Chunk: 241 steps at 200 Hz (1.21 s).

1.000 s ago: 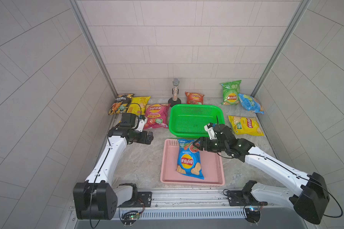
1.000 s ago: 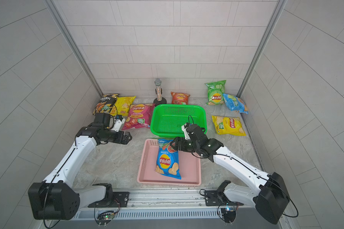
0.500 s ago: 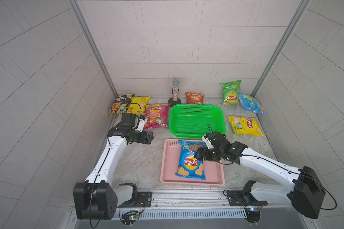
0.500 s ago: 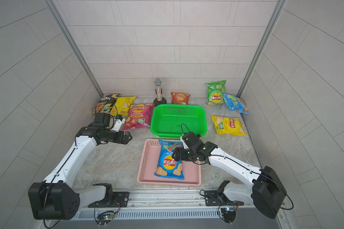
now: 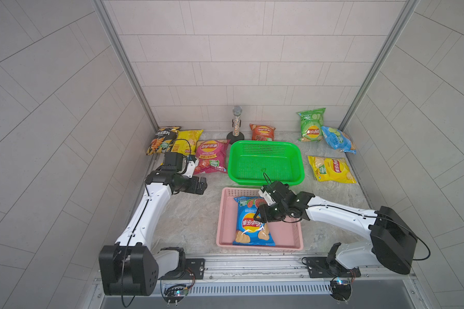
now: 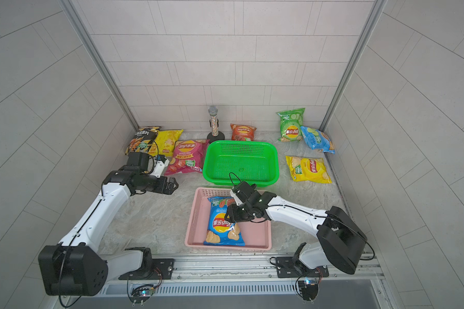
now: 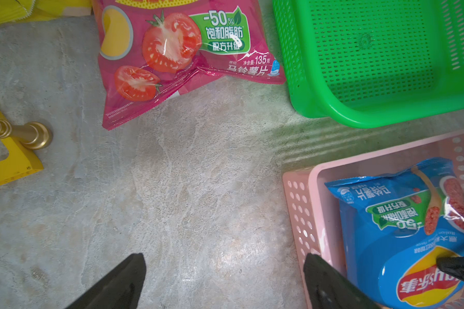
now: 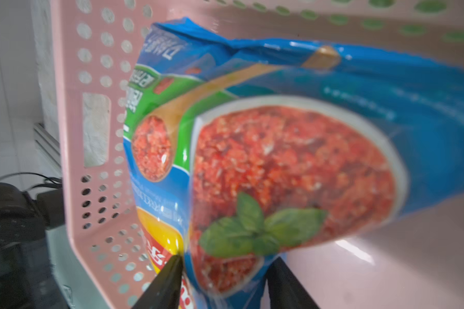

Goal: Put the potato chips into the basket
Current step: Place the potato chip in the basket.

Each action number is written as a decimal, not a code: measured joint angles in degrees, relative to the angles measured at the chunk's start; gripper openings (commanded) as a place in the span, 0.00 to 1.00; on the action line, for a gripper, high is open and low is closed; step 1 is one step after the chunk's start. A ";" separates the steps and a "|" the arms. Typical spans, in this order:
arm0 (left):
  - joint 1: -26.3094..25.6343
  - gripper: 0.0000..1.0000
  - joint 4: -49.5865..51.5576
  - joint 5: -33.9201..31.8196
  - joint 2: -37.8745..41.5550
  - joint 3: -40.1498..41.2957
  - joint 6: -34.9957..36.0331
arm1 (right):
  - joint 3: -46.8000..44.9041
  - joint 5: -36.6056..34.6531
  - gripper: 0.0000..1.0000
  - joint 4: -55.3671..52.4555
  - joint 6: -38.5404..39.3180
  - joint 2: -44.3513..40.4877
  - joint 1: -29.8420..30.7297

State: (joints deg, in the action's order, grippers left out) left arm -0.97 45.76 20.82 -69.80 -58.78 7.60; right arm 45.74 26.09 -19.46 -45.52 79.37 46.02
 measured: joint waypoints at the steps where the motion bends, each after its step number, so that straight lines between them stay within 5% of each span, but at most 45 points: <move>1: 0.00 1.00 0.00 0.00 0.00 0.00 0.00 | 0.00 0.07 0.51 0.02 -0.04 0.00 0.00; 138: 0.00 1.00 -0.02 0.17 -0.02 0.00 0.00 | 0.57 4.85 0.56 8.81 -6.95 6.32 2.69; 199: 0.00 1.00 -0.02 0.22 -0.04 0.00 0.00 | 1.66 5.92 0.74 9.22 -6.88 6.56 2.84; 241: 0.00 1.00 -0.02 0.44 -0.07 0.00 0.00 | 2.62 1.84 0.83 0.07 -3.17 0.15 0.44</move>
State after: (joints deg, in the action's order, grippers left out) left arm -0.97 45.74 21.26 -69.87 -58.78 7.60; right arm 48.36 27.92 -19.40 -48.69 79.53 46.46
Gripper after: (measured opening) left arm 0.997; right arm 0.821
